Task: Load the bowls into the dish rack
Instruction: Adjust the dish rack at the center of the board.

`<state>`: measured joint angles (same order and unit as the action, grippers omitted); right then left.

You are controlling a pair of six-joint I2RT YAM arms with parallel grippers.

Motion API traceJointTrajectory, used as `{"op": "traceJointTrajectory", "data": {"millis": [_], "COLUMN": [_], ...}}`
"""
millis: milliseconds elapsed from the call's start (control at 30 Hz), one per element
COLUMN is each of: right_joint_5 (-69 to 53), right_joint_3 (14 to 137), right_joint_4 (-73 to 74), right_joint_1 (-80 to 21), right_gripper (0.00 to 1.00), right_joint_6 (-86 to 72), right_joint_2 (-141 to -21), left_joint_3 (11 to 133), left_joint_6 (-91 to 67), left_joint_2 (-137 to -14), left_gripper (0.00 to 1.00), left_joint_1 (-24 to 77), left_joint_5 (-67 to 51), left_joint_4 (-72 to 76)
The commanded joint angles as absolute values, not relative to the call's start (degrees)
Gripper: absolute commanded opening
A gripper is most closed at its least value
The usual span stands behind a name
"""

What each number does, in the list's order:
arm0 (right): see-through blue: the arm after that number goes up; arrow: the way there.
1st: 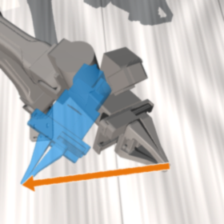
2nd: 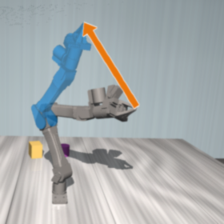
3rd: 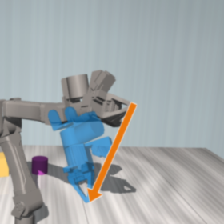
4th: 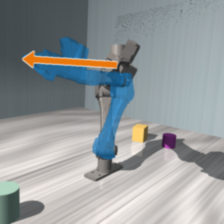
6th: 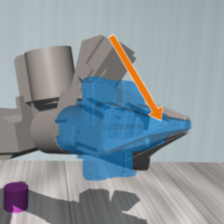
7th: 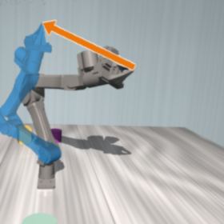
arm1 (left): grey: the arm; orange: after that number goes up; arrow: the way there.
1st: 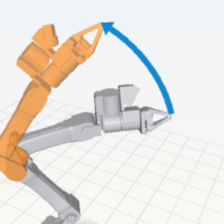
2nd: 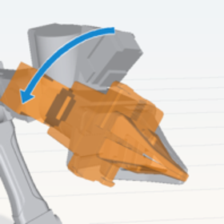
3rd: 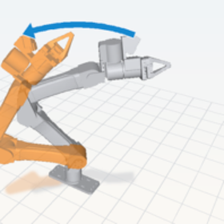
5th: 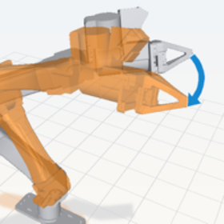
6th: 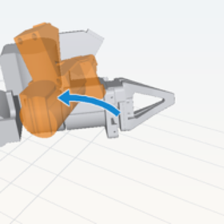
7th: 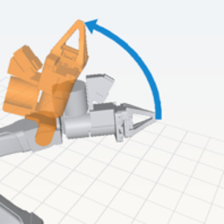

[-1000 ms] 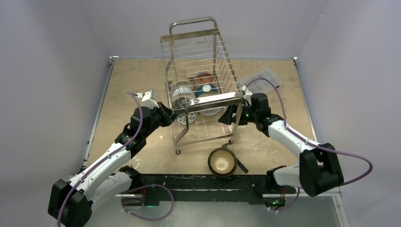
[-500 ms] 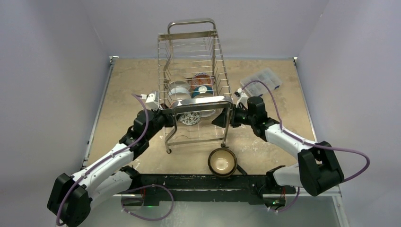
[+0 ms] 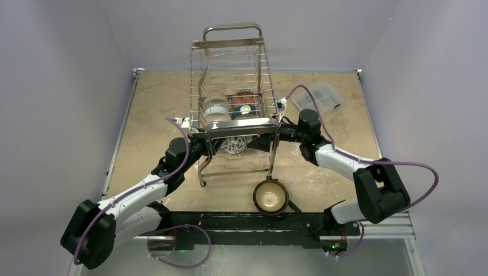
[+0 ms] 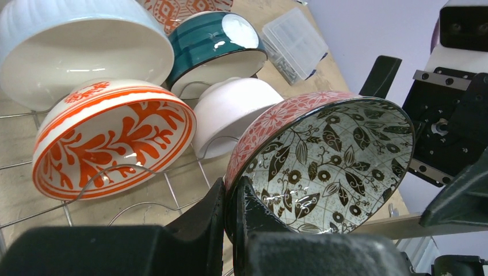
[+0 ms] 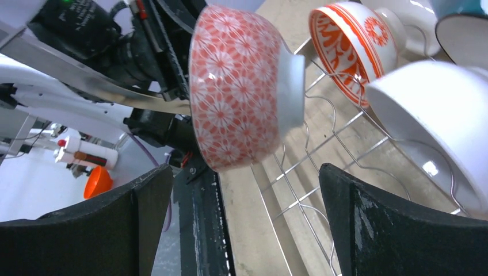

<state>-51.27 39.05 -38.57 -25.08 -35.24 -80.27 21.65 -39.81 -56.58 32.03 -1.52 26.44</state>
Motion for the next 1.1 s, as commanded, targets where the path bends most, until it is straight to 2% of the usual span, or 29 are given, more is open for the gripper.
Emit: {"op": "traceJointTrajectory", "data": {"millis": [0,267,533,733,800,900,1067], "right_joint_5": [-58.4,-58.8,-57.2,-55.5,-55.3,-55.6,-53.9], "right_joint_3": [40.8,40.9,43.4,46.4,46.8,47.7,49.5], "right_joint_4": [-52.9,-58.9,-55.1,-45.2,-44.0,-41.4,-33.9], "right_joint_1": [-25.0,-25.3,-25.9,-27.7,-28.0,-28.0,-27.9], "right_gripper": [0.99,0.99,0.99,0.96,0.88,0.58,0.15], "right_joint_6": [-41.4,-46.1,-45.4,-39.0,-38.0,-36.6,-31.5], "right_joint_2": [-82.1,-86.4,-88.6,-87.9,-87.6,-87.3,-86.1], "left_joint_3": [23.2,24.5,25.8,26.8,27.5,27.4,26.7], "left_joint_6": [-39.8,-39.5,-39.3,-38.8,-38.1,-38.1,-37.8], "left_joint_2": [-58.2,-60.1,-62.1,-64.5,-65.3,-65.4,-63.8], "left_gripper": [0.00,0.00,0.00,0.00,0.00,0.00,0.00], "left_joint_1": [32.3,32.6,34.3,36.7,37.2,37.3,37.3], "left_joint_5": [-4.0,-5.7,-8.3,-8.1,-7.8,-6.6,-4.3], "left_joint_4": [35.9,36.6,37.7,39.0,38.1,37.4,36.5]}}
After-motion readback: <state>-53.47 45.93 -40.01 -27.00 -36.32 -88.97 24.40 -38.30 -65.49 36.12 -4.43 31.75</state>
